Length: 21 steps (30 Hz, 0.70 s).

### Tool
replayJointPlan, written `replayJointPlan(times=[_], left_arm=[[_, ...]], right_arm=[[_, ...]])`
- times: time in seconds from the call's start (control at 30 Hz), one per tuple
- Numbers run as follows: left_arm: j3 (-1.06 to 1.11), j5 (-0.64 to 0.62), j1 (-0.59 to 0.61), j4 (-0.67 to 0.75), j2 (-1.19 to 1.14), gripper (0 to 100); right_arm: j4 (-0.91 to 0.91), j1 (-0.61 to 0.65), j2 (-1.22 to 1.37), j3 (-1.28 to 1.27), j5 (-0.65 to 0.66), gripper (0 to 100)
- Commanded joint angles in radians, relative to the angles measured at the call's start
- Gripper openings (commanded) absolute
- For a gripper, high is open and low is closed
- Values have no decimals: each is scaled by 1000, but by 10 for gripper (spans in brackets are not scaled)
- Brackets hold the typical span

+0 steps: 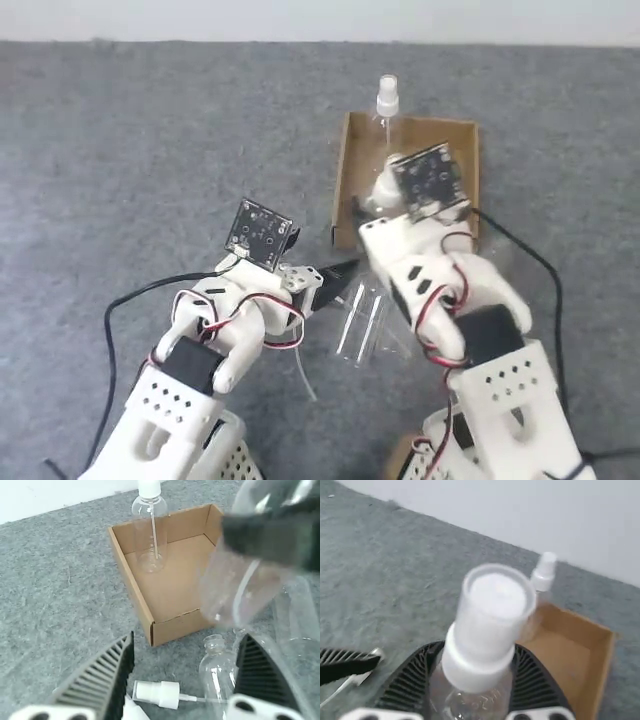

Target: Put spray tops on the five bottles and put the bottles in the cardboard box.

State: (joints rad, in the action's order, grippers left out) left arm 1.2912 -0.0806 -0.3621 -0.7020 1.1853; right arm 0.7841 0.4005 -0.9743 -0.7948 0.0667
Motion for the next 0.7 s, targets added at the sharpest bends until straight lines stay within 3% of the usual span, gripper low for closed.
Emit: replayJointPlan(times=[0.0, 0.17, 0.33, 0.67], left_arm=[[-4, 6, -3, 28, 18, 306], [-4, 6, -3, 26, 18, 305], [-2, 6, 0, 25, 18, 303], [-1, 5, 127, 74, 18, 112]], right_arm=[[2, -96, 35, 132, 25, 6], [-35, -242, 259, 288, 20, 6], [-120, -294, 478, 350, 18, 6], [-421, -314, 765, 353, 18, 6]])
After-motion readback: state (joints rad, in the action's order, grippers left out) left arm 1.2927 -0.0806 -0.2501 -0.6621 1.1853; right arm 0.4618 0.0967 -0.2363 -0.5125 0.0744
